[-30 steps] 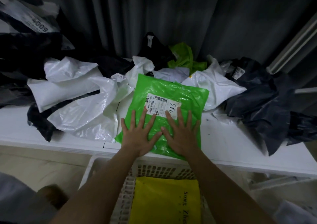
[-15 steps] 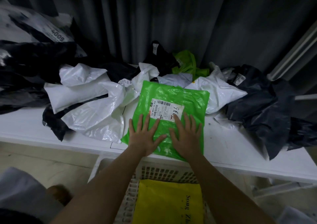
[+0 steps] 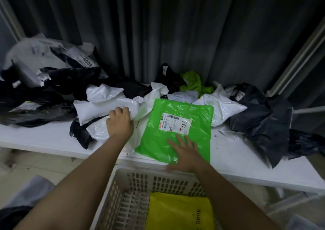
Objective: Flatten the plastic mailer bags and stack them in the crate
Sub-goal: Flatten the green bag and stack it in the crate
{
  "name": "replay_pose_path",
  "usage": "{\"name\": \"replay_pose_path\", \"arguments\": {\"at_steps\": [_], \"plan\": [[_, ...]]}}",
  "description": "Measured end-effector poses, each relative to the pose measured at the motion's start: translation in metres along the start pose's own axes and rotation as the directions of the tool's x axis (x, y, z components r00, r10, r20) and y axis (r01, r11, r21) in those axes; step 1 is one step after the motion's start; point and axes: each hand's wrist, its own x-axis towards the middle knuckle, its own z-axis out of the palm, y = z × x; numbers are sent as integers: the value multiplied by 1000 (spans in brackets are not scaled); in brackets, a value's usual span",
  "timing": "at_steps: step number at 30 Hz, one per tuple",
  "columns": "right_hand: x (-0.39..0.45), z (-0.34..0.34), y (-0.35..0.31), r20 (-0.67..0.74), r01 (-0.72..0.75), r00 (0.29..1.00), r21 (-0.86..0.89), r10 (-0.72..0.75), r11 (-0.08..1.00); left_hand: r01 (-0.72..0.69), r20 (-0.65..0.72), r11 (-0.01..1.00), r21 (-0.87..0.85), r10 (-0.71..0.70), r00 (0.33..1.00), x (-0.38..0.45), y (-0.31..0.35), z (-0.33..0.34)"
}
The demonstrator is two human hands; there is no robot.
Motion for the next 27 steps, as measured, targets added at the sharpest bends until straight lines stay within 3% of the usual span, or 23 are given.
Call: {"name": "replay_pose_path", "arguments": {"at_steps": [6, 11, 16, 18, 24, 27], "plan": [[-17, 15, -21, -19, 84, 996, -234, -91, 969, -93, -187, 994, -64, 79, 979, -6, -21, -14], [-32, 15, -29, -178, 234, 938, -311, -298, 921, -230, -364, 968, -104, 179, 914, -17, -21, -35], [-60, 22, -46, -149, 336, 910, -280, -387, 899, -343, -418, 938, -52, 292, 860, -30, -17, -49], [-67, 21, -53, -67, 289, 947, -251, -315, 924, -372, -416, 928, -28, 328, 848, -35, -16, -51], [-46, 18, -59, -78, 122, 989, -84, -128, 989, -410, -380, 912, -4, 378, 844, -46, -12, -53], [-40, 20, -55, 0, 73, 997, -89, -73, 993, -427, -361, 904, -14, 394, 845, -49, -10, -52]]}}
